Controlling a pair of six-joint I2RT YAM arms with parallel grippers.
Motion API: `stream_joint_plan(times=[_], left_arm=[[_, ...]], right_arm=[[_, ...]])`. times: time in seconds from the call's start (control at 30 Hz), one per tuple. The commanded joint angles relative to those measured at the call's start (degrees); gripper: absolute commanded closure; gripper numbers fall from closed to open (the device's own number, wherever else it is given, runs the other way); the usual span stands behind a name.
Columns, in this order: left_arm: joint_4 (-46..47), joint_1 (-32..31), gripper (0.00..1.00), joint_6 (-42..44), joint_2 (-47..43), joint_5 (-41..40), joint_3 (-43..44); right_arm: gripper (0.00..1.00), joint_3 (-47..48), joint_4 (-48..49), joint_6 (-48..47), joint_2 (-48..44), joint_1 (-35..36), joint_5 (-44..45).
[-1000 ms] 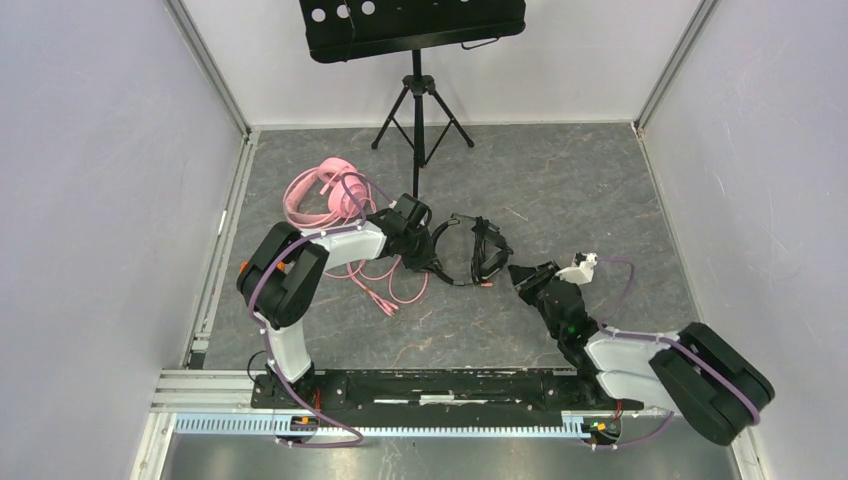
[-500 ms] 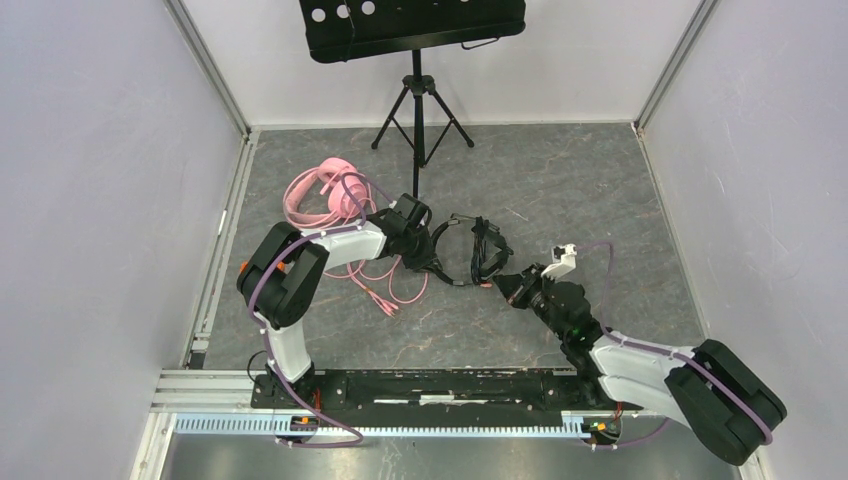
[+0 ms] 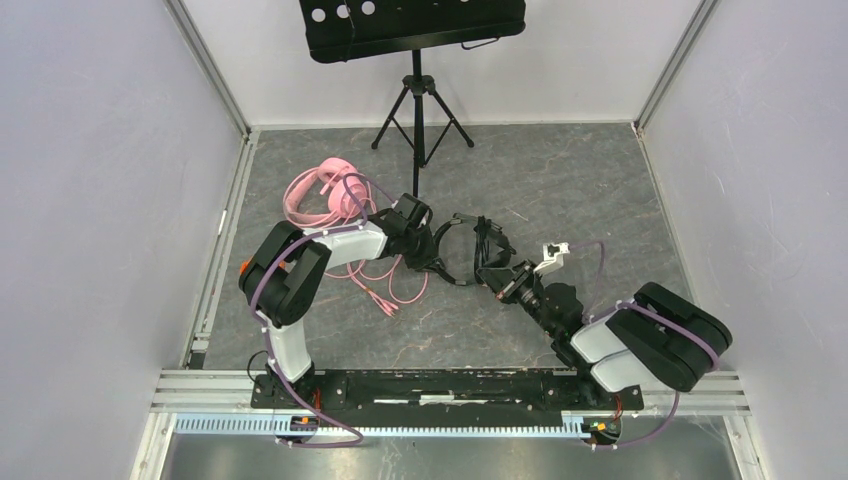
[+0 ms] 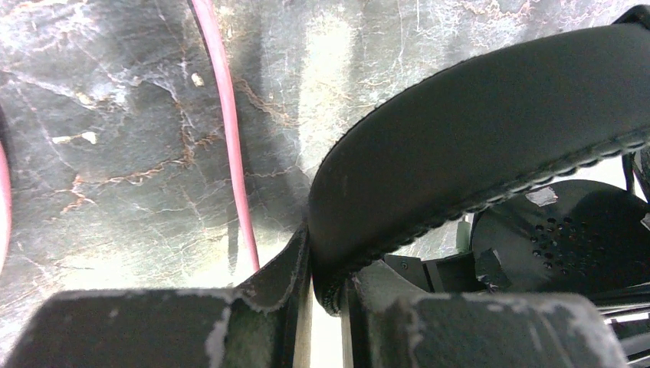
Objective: Wrap the headphones
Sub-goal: Place the headphones at the center of the board.
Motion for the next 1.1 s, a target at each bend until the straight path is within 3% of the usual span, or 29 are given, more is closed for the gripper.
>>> stream_joint_plan(times=[0.0, 0.27, 0.4, 0.77, 1.07], left_arm=[[-0.4, -0.3, 0.85, 1.2, 2.5, -0.9, -0.3], [-0.7, -0.3, 0.85, 1.2, 2.5, -1.1, -0.2], [-0.7, -0.3, 0.85, 1.2, 2.5, -1.1, -0.1], [-0.9, -0.3, 0.85, 1.1, 2.3, -1.1, -0.1], [-2.0, -0.3, 0.85, 1.3, 2.4, -0.9, 0.6]], right_arm=[[0.99, -15.1, 6.6, 1.2, -2.8, 0.5, 3.7], [1.0, -9.6, -32.5, -3.9, -28.1, 0.5, 14.2], [1.0, -7.5, -42.4, -5.8, -34.7, 0.8, 15.2], [1.0, -7.7, -35.0, -3.2, -27.1, 7.3, 11.8], [1.0, -6.6, -23.0, -3.0, -13.6, 7.4, 10.3]])
